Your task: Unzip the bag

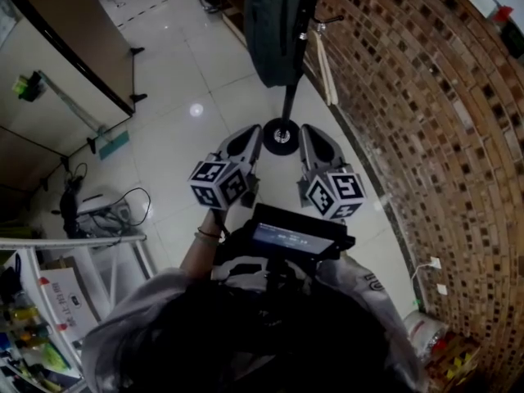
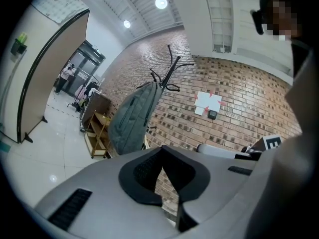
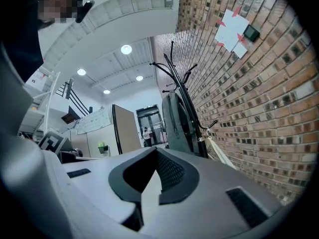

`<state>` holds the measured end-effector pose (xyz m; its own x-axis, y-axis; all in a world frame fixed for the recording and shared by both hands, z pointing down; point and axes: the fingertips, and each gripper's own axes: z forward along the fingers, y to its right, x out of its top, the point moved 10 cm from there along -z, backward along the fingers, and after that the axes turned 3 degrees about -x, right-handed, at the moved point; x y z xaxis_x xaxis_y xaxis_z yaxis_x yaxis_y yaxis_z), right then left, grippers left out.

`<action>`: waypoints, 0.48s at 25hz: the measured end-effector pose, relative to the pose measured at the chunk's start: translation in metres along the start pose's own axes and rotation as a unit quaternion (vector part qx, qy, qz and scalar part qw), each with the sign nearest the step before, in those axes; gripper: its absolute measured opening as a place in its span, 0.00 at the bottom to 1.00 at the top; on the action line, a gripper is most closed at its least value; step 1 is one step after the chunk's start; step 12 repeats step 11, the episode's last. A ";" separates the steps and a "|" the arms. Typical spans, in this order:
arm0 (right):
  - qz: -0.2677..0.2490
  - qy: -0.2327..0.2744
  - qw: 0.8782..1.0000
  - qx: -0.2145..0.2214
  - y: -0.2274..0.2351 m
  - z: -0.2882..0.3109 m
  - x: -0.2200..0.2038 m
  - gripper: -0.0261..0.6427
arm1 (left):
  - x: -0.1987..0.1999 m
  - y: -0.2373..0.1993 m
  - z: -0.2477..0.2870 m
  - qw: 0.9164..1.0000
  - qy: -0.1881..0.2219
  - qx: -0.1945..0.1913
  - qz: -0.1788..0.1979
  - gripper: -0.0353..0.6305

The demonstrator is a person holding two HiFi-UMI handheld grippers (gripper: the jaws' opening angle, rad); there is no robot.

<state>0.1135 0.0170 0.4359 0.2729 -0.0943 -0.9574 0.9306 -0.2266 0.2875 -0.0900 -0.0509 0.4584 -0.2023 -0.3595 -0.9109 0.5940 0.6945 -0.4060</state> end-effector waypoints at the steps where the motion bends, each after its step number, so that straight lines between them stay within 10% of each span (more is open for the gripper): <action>1: 0.001 0.001 1.000 -0.001 -0.001 0.001 0.000 0.05 | 0.000 -0.002 0.001 1.000 -0.002 -0.002 0.002 0.07; 12: 0.000 0.001 1.000 -0.004 -0.016 0.005 -0.006 0.05 | 0.005 -0.010 -0.009 1.000 -0.005 -0.011 0.002 0.07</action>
